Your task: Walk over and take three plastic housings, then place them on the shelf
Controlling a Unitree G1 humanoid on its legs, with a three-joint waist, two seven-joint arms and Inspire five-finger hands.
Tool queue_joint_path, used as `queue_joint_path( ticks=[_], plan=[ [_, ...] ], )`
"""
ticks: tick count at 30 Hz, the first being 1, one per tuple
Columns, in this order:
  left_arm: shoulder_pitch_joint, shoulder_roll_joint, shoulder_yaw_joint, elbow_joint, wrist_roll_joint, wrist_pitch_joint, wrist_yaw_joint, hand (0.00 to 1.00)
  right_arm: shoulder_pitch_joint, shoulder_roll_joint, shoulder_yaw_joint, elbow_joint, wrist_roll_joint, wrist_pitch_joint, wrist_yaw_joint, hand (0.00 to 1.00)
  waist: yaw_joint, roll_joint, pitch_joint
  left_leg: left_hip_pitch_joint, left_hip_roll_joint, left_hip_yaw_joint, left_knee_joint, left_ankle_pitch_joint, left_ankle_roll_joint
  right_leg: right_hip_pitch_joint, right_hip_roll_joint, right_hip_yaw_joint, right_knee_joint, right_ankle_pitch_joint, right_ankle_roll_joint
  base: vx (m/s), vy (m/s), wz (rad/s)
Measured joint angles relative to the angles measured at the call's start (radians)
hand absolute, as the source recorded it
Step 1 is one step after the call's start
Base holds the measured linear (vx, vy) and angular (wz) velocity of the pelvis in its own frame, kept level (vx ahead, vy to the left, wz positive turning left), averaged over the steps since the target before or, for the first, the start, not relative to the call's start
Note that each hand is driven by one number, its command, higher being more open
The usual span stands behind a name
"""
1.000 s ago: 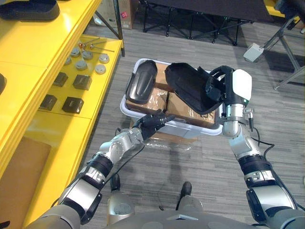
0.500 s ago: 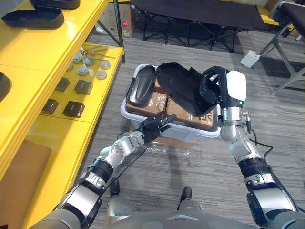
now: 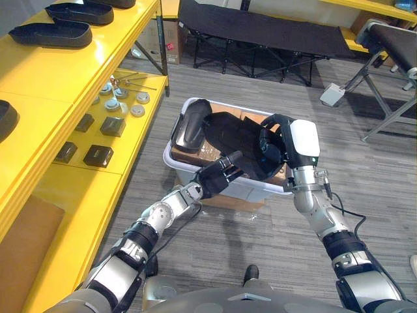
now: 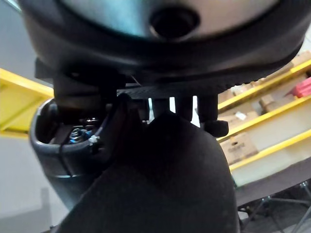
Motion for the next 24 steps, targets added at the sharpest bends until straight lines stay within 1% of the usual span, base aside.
queue_joint_path(
  ticks=[1,2,8,9,11,13,14,16,17,20,24],
  plan=[
    [0.003,0.000,0.000,0.000,-0.012,0.000,0.000,1.00,0.000,0.003,-0.001,0.014,-0.012,-0.009,-0.009,0.00,0.001,-0.002,-0.002,-0.001,0.000,-0.001,0.000,0.000,0.000,0.000,0.000,-0.001,0.000,0.000,0.000,0.00,0.000,0.00],
    [0.003,0.000,0.000,0.000,-0.012,0.000,0.000,0.00,0.000,0.006,0.000,0.021,-0.016,-0.012,-0.015,0.00,0.001,-0.003,-0.002,-0.001,0.000,-0.001,0.000,0.000,0.000,0.001,0.000,-0.002,0.000,0.000,0.000,0.00,0.000,0.00],
    [0.021,0.005,0.000,0.000,-0.012,-0.006,0.003,0.00,0.040,0.036,-0.002,0.031,-0.025,-0.054,-0.055,0.00,0.004,-0.009,-0.010,-0.003,0.000,-0.012,0.001,0.000,0.000,0.009,0.000,-0.014,0.000,-0.007,0.004,0.00,-0.001,0.05],
    [0.030,0.005,-0.003,-0.001,-0.011,-0.012,0.003,0.00,0.046,0.041,0.001,0.031,-0.025,-0.065,-0.055,0.00,0.003,-0.013,-0.013,-0.003,0.000,-0.012,0.001,-0.001,-0.001,0.010,0.000,-0.014,0.000,-0.008,0.003,0.00,0.000,0.00],
    [0.038,0.005,-0.039,-0.007,-0.006,-0.014,0.004,0.00,0.065,0.059,0.033,0.030,-0.028,-0.115,-0.054,0.00,0.003,-0.021,-0.019,-0.004,0.000,-0.013,0.001,-0.002,-0.001,0.010,0.000,-0.016,0.000,-0.010,0.004,0.00,0.000,0.00],
    [0.055,0.004,-0.057,-0.010,-0.005,-0.015,0.004,0.00,0.075,0.087,0.055,0.018,-0.028,-0.130,-0.060,0.00,0.003,-0.024,-0.021,-0.004,-0.001,-0.014,0.001,-0.002,-0.002,0.011,0.000,-0.017,0.000,-0.011,0.005,0.00,0.000,0.00],
    [0.071,0.005,-0.059,-0.010,-0.005,-0.017,0.006,0.00,0.075,0.087,0.071,0.012,-0.030,-0.152,-0.059,0.00,0.004,-0.024,-0.021,-0.004,-0.001,-0.014,0.001,-0.002,-0.002,0.011,0.000,-0.017,0.000,-0.012,0.005,0.00,0.000,0.00],
    [0.091,0.004,-0.059,-0.010,-0.006,-0.029,0.006,0.00,0.085,0.086,0.093,-0.009,-0.030,-0.171,-0.059,0.00,0.005,-0.024,-0.021,-0.004,-0.001,-0.015,0.001,-0.002,-0.002,0.014,0.000,-0.021,0.000,-0.013,0.007,0.00,-0.011,0.06],
    [0.095,0.005,-0.064,-0.010,-0.002,-0.048,0.006,0.00,0.097,0.093,0.096,-0.021,-0.027,-0.169,-0.059,0.00,0.008,-0.024,-0.021,-0.004,-0.001,-0.018,0.001,-0.002,-0.002,0.020,0.000,-0.028,0.000,-0.014,0.006,0.00,-0.014,0.09],
    [0.096,0.005,-0.070,-0.010,0.002,-0.079,0.006,0.00,0.096,0.111,0.096,-0.021,-0.020,-0.154,-0.059,0.00,0.008,-0.024,-0.021,-0.002,-0.001,-0.024,0.001,-0.004,-0.003,0.028,0.000,-0.036,0.000,-0.017,0.006,-0.01,-0.009,0.09],
    [0.115,0.005,-0.078,-0.025,-0.007,-0.097,0.006,0.00,0.111,0.111,0.098,-0.025,-0.022,-0.156,-0.061,0.00,0.009,-0.024,-0.022,-0.002,-0.001,-0.023,0.001,-0.006,-0.003,0.029,0.000,-0.037,-0.003,-0.018,0.006,0.00,0.000,0.00]
  ],
)
